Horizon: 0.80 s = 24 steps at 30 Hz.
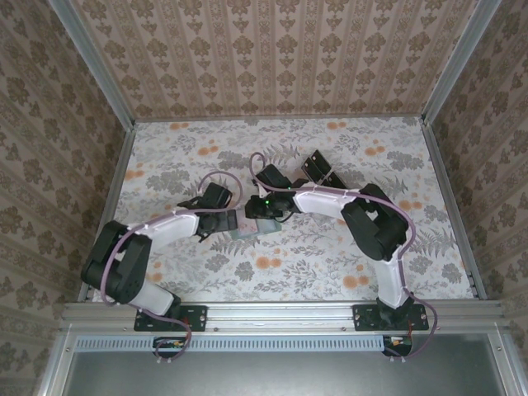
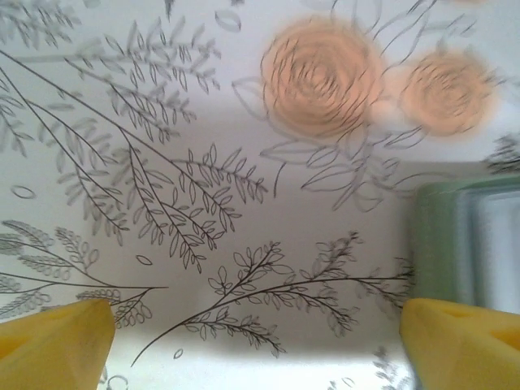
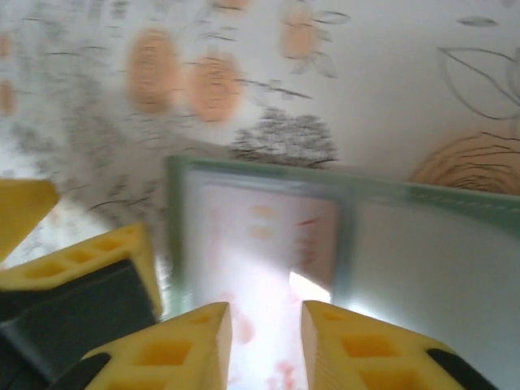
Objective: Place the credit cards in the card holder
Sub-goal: Insert the credit card into the card slot.
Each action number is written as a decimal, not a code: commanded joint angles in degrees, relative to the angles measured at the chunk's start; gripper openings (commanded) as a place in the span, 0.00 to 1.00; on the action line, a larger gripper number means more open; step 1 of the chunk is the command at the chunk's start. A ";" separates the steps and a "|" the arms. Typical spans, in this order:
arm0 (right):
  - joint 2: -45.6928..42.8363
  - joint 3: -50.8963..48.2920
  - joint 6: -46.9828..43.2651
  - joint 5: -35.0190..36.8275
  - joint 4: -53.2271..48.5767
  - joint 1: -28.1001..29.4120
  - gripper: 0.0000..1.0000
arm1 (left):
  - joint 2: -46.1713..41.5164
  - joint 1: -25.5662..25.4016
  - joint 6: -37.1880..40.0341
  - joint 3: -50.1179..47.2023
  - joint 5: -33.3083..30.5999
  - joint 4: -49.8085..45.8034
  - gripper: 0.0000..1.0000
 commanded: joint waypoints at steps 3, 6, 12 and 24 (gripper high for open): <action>-10.04 -2.19 -3.82 4.27 -4.83 0.47 0.34 | -10.36 2.20 1.01 -1.18 0.99 -3.29 1.00; -12.61 -4.24 -5.77 9.57 -8.10 -0.40 0.43 | -14.63 3.59 0.80 -2.32 2.01 -4.06 1.00; -12.41 -7.01 -6.96 10.73 -7.49 -1.53 0.39 | -19.30 4.46 0.22 -4.48 2.65 -3.77 1.00; -1.54 -1.70 -5.51 6.27 -3.61 0.38 0.04 | -14.24 6.17 0.57 -5.87 0.93 -4.06 1.00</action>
